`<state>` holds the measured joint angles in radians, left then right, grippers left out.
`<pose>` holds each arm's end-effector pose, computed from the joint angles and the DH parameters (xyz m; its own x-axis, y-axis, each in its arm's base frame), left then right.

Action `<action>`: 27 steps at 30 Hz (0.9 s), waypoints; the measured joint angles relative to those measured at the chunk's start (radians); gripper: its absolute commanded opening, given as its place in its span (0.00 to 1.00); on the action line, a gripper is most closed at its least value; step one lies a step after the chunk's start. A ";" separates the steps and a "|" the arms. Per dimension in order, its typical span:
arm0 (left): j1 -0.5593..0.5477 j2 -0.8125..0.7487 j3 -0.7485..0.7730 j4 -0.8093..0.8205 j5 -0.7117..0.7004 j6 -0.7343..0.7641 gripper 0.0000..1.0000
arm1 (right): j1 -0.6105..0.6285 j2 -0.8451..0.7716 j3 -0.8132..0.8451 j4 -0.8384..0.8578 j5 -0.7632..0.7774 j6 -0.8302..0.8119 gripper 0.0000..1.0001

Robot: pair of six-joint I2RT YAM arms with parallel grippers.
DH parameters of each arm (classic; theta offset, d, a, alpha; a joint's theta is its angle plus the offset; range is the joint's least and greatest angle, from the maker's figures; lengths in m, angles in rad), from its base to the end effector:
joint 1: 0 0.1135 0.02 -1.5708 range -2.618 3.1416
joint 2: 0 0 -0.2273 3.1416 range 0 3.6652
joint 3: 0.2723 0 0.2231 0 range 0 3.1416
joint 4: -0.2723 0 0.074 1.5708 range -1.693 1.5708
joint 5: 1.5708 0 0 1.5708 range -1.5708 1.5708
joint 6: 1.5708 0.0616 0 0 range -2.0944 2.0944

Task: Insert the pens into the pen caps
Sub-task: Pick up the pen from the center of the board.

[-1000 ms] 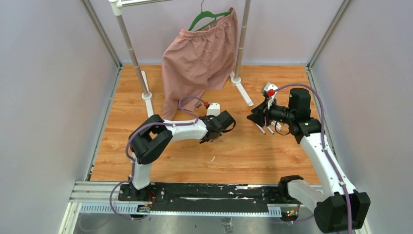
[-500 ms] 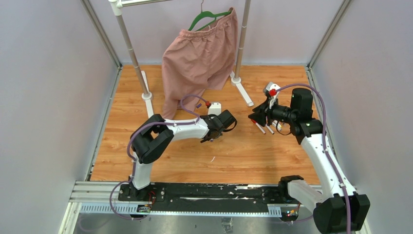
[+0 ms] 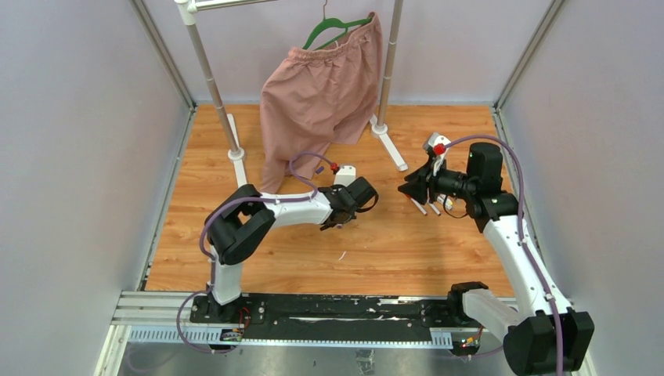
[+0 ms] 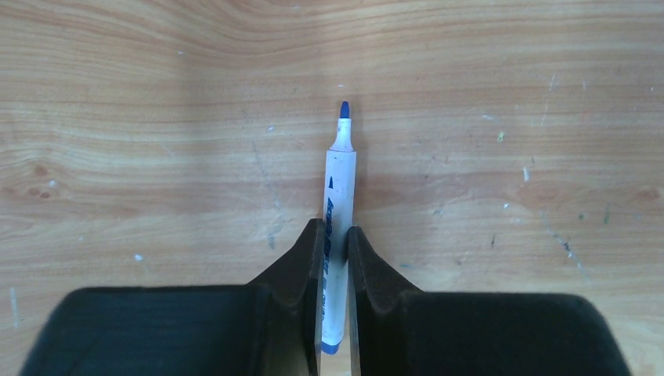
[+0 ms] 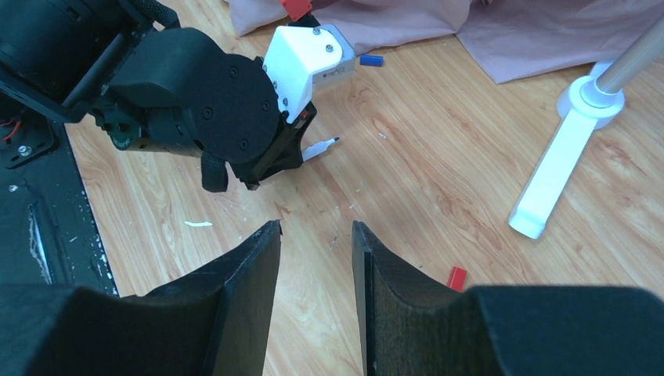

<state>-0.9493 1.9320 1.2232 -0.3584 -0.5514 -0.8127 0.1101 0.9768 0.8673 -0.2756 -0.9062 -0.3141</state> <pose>0.2379 -0.2768 0.1210 -0.7466 -0.0198 -0.6650 0.0046 0.9994 -0.0350 0.2101 0.0720 0.2960 -0.1102 -0.2039 -0.9728 -0.8694 0.4940 -0.0051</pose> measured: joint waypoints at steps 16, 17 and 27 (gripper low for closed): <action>0.000 -0.459 -0.401 0.385 0.127 0.039 0.00 | 0.000 0.015 -0.143 0.196 -0.146 0.136 0.46; 0.000 -0.479 -0.423 0.416 0.143 0.037 0.00 | 0.002 0.020 -0.152 0.212 -0.151 0.144 0.48; 0.000 -0.613 -0.558 0.719 0.264 -0.011 0.00 | 0.106 0.119 -0.209 0.363 -0.167 0.246 0.58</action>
<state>-0.9493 1.3193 0.6651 0.3603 -0.2878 -0.8234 0.2165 1.0962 0.6579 0.0875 -1.0733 -0.0677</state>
